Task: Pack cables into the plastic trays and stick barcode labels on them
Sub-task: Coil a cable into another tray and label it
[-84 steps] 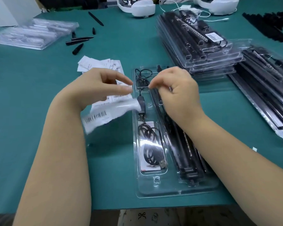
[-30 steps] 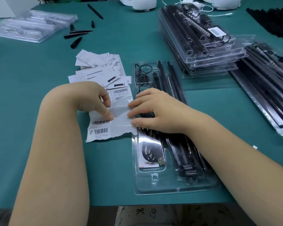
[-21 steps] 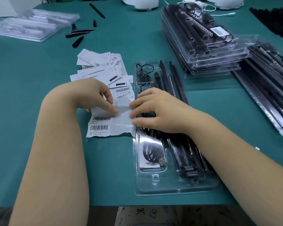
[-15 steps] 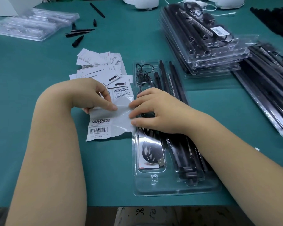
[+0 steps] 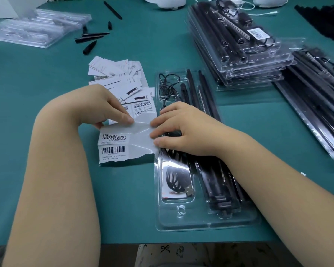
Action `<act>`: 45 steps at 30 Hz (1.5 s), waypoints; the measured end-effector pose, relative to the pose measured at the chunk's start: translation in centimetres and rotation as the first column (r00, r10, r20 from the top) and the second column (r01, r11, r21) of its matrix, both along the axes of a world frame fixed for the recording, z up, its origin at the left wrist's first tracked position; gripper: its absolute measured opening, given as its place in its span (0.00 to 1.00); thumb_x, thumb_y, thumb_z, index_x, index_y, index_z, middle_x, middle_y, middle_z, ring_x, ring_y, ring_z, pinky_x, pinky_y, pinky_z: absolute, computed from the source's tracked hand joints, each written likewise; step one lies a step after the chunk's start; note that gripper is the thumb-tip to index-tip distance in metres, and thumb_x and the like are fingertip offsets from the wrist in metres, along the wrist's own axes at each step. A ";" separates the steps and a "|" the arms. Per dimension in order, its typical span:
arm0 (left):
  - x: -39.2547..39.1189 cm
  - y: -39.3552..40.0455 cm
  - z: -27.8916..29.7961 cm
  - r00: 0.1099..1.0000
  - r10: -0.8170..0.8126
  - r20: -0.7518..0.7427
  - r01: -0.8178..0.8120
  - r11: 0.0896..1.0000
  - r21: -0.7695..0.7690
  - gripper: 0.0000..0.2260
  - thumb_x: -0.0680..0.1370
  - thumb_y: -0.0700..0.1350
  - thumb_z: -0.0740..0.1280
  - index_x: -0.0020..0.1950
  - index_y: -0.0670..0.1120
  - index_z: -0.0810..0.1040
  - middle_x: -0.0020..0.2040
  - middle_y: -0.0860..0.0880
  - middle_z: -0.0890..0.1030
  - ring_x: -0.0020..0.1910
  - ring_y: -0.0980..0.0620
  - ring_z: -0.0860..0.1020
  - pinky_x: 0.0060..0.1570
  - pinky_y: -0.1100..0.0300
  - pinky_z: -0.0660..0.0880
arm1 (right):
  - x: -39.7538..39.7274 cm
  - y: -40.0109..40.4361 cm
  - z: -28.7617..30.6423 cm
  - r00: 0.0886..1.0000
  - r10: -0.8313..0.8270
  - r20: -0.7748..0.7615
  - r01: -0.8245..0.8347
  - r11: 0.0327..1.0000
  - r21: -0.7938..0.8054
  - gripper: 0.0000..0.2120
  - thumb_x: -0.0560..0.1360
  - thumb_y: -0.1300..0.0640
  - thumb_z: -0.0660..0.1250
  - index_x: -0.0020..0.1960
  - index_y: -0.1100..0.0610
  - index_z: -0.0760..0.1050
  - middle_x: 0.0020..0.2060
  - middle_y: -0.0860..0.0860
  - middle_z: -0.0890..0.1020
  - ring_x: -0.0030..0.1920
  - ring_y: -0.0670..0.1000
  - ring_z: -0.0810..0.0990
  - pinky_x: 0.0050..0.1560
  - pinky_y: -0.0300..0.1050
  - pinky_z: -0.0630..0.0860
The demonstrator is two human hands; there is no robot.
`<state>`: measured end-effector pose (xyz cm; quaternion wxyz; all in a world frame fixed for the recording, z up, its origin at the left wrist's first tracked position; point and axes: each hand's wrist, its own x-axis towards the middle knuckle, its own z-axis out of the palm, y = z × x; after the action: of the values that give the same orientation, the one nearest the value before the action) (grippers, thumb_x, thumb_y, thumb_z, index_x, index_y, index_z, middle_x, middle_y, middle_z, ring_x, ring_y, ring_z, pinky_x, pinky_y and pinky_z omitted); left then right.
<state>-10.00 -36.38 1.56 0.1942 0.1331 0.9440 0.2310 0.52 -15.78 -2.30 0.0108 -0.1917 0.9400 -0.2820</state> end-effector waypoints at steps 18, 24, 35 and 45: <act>-0.3 -0.4 -0.2 0.995 0.101 -0.010 -0.101 0.993 -0.055 0.04 0.70 0.49 0.74 0.38 0.50 0.84 0.42 0.42 0.79 0.41 0.45 0.78 0.41 0.55 0.79 | 0.4 -0.4 0.2 0.998 0.044 -0.053 -0.040 0.996 0.078 0.11 0.76 0.45 0.63 0.55 0.43 0.81 0.65 0.40 0.74 0.68 0.44 0.59 0.72 0.48 0.52; -0.6 -0.4 0.2 0.906 0.262 -0.332 -0.302 0.951 -0.073 0.09 0.73 0.46 0.67 0.44 0.40 0.81 0.37 0.42 0.78 0.33 0.44 0.73 0.38 0.58 0.70 | 1.0 -1.3 0.1 0.973 0.201 -0.113 -0.167 0.952 0.257 0.18 0.76 0.37 0.59 0.58 0.43 0.79 0.62 0.38 0.75 0.66 0.46 0.61 0.71 0.45 0.49; 3.5 6.4 0.3 0.431 0.221 -0.875 0.282 0.888 0.363 0.09 0.78 0.46 0.65 0.45 0.42 0.82 0.29 0.50 0.68 0.30 0.53 0.66 0.34 0.57 0.66 | -0.1 0.2 1.3 0.923 -0.237 0.303 0.384 0.510 -0.770 0.17 0.80 0.46 0.58 0.42 0.54 0.80 0.39 0.49 0.83 0.34 0.48 0.81 0.38 0.48 0.81; 5.4 8.6 -1.0 0.547 -0.200 -0.813 0.534 0.831 0.155 0.11 0.73 0.51 0.72 0.45 0.44 0.82 0.29 0.61 0.62 0.29 0.61 0.64 0.32 0.61 0.60 | -0.2 3.2 1.8 0.798 -0.448 0.402 0.590 0.448 -0.672 0.04 0.73 0.59 0.68 0.40 0.56 0.78 0.27 0.44 0.78 0.27 0.44 0.76 0.28 0.39 0.74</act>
<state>-4.59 -27.74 0.53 -0.2112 0.4527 0.8180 0.2853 0.36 -12.63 -0.55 -0.0811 0.1447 0.7334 -0.6592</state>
